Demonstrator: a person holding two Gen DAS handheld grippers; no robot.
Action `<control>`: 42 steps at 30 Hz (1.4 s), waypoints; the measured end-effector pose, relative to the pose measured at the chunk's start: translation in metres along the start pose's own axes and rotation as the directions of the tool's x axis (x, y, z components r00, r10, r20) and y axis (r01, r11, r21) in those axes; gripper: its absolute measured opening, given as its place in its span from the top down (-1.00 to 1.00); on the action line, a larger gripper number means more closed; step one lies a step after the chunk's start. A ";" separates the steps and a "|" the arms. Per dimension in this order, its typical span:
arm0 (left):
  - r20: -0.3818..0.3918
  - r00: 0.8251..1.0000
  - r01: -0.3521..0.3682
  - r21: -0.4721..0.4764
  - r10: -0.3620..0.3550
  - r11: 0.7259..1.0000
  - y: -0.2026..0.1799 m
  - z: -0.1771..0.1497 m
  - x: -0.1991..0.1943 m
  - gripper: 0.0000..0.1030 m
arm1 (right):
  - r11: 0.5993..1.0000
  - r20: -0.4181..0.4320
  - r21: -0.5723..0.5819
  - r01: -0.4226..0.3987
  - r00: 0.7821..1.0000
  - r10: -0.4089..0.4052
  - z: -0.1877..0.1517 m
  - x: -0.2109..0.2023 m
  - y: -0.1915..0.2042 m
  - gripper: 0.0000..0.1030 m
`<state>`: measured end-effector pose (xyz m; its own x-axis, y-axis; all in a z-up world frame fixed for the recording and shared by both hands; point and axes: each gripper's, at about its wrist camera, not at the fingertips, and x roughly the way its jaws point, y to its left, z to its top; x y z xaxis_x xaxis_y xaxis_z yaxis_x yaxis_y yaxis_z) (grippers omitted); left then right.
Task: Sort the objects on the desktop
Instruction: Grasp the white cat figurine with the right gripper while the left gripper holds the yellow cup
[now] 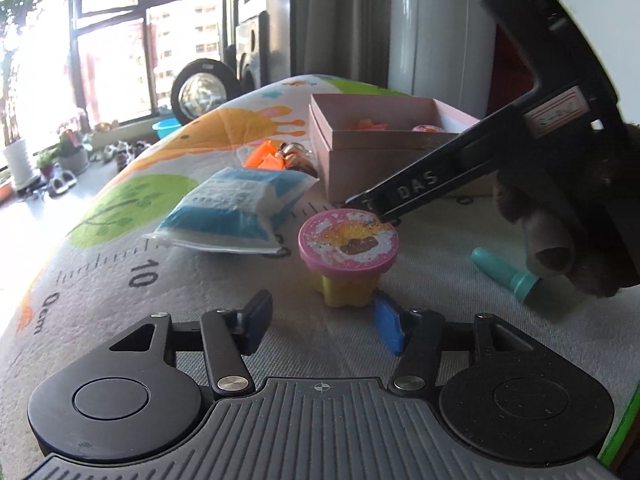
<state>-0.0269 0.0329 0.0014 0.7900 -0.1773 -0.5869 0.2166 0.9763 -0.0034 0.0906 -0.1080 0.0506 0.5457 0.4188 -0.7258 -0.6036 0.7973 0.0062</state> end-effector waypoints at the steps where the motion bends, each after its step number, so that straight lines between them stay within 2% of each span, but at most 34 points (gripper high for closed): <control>1: 0.001 1.000 0.001 -0.002 -0.001 1.000 0.000 0.000 0.000 -0.43 | 1.000 -0.020 0.014 -0.008 1.000 0.008 0.002 0.006 -0.001 0.19; 4: -0.003 1.000 -0.003 0.010 0.003 1.000 -0.002 0.002 0.001 -0.60 | 0.999 -0.043 0.051 -0.011 0.999 0.013 0.000 0.006 -0.008 0.41; 6: -0.006 1.000 -0.005 0.013 0.005 1.000 -0.004 0.004 0.003 -0.71 | 0.999 -0.024 0.053 -0.012 1.000 0.013 -0.005 -0.007 -0.011 0.45; 10: -0.013 1.000 -0.020 0.014 0.020 1.000 -0.012 0.015 0.015 -0.71 | 0.997 0.023 0.074 -0.008 1.000 0.006 -0.018 -0.043 -0.021 0.55; 14: -0.028 0.999 -0.037 0.034 0.038 0.999 -0.023 0.023 0.024 -0.55 | 0.994 0.058 0.106 0.019 0.998 -0.025 -0.035 -0.076 -0.032 0.57; 16: -0.037 0.998 -0.045 0.039 0.046 0.998 -0.026 0.025 0.026 -0.32 | 0.993 0.070 0.110 0.031 0.997 -0.039 -0.042 -0.087 -0.036 0.61; 19: -0.038 0.997 -0.069 0.053 0.071 0.996 -0.029 0.026 0.027 -0.13 | 0.992 0.086 0.123 0.037 0.995 -0.048 -0.052 -0.100 -0.043 0.64; 24: -0.029 0.996 -0.083 0.098 0.086 0.992 -0.035 0.023 0.023 -0.13 | 0.989 0.100 0.141 0.040 0.994 -0.054 -0.063 -0.105 -0.052 0.64; 26: -0.036 0.996 -0.076 0.111 0.080 0.991 -0.037 0.020 0.021 -0.08 | 0.989 0.097 0.131 0.073 0.992 -0.086 -0.069 -0.101 -0.053 0.50; 28: -0.036 0.997 -0.070 0.112 0.074 0.991 -0.038 0.017 0.021 -0.08 | 0.990 0.098 0.102 0.101 0.989 -0.112 -0.071 -0.093 -0.049 0.04; 29: -0.028 0.996 -0.077 0.116 0.080 0.990 -0.039 0.015 0.021 -0.09 | 0.989 0.099 0.094 0.110 0.988 -0.119 -0.071 -0.089 -0.048 -0.09; 30: -0.024 0.996 -0.083 0.119 0.087 0.989 -0.040 0.015 0.020 -0.16 | 0.989 0.097 0.091 0.113 0.988 -0.122 -0.070 -0.084 -0.047 -0.23; 32: -0.024 0.995 -0.092 0.113 0.095 0.989 -0.040 0.014 0.021 -0.55 | 0.991 0.082 0.086 0.099 0.991 -0.106 -0.066 -0.071 -0.045 -0.24; 33: -0.028 0.995 -0.087 0.106 0.091 0.991 -0.039 0.014 0.021 -0.83 | 0.992 0.072 0.083 0.090 0.993 -0.096 -0.062 -0.065 -0.043 -0.24; 34: -0.025 0.996 -0.083 0.101 0.086 0.991 -0.038 0.014 0.020 -0.89 | 0.994 0.063 0.077 0.079 0.994 -0.084 -0.058 -0.059 -0.041 -0.24; 38: -0.025 0.997 -0.069 0.109 0.072 0.992 -0.039 0.014 0.019 -0.89 | 0.997 0.017 0.064 0.044 0.999 -0.045 -0.042 -0.033 -0.034 -0.23; 39: -0.023 0.997 -0.069 0.107 0.072 0.992 -0.039 0.014 0.019 -0.89 | 0.998 0.006 0.060 0.032 0.999 -0.033 -0.040 -0.027 -0.032 -0.16; 40: -0.023 0.997 -0.069 0.101 0.071 0.993 -0.038 0.014 0.019 -0.89 | 0.998 -0.005 0.056 0.032 0.999 -0.031 -0.037 -0.020 -0.030 0.07; 41: -0.024 0.997 -0.069 0.093 0.071 0.993 -0.037 0.014 0.019 -0.89 | 0.998 -0.014 0.050 0.046 0.999 -0.045 -0.036 -0.017 -0.029 0.12; 42: -0.023 0.997 -0.071 0.083 0.073 0.994 -0.035 0.014 0.019 -0.89 | 0.997 -0.006 0.041 0.058 0.998 -0.058 -0.035 -0.018 -0.027 0.27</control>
<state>-0.0118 -0.0066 0.0020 0.7904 -0.1030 -0.6039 0.2074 0.9725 0.1056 0.0768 -0.1525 0.0388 0.5765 0.3693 -0.7289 -0.5463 0.8376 -0.0076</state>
